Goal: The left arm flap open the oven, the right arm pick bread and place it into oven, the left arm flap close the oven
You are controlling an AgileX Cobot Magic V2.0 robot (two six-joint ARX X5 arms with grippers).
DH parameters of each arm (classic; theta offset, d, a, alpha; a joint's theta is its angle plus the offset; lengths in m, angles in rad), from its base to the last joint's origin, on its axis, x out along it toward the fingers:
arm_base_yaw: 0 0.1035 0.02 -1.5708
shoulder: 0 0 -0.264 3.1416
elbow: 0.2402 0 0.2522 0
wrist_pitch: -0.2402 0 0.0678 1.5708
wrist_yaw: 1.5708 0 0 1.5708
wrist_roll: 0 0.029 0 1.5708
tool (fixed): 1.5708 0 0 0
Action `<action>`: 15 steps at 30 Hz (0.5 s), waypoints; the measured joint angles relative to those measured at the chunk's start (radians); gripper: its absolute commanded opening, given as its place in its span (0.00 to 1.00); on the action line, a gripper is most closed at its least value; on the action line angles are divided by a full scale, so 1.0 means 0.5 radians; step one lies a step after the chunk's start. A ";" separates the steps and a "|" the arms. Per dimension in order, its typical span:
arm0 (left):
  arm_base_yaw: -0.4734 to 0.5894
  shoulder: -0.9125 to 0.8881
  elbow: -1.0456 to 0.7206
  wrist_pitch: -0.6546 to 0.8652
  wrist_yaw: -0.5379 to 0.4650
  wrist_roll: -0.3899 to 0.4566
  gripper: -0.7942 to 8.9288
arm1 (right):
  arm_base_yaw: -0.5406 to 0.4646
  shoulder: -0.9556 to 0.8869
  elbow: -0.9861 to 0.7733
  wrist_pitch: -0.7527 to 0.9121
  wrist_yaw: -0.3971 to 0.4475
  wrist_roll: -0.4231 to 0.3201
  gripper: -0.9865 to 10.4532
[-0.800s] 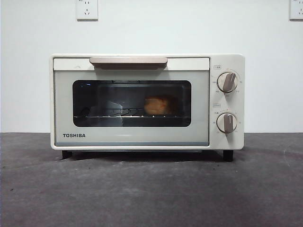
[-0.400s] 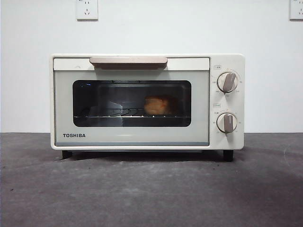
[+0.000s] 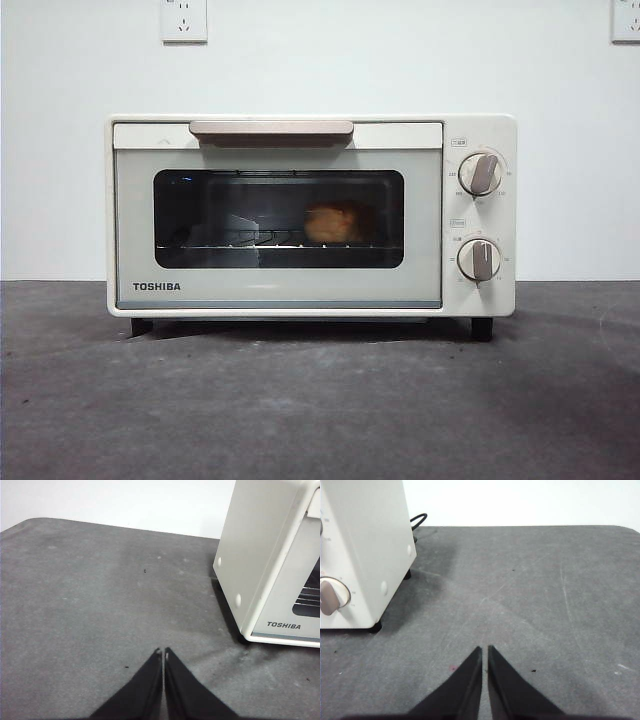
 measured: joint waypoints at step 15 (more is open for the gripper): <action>0.000 0.000 0.000 0.000 0.001 0.000 0.09 | 0.000 -0.001 -0.005 0.018 0.006 -0.002 0.10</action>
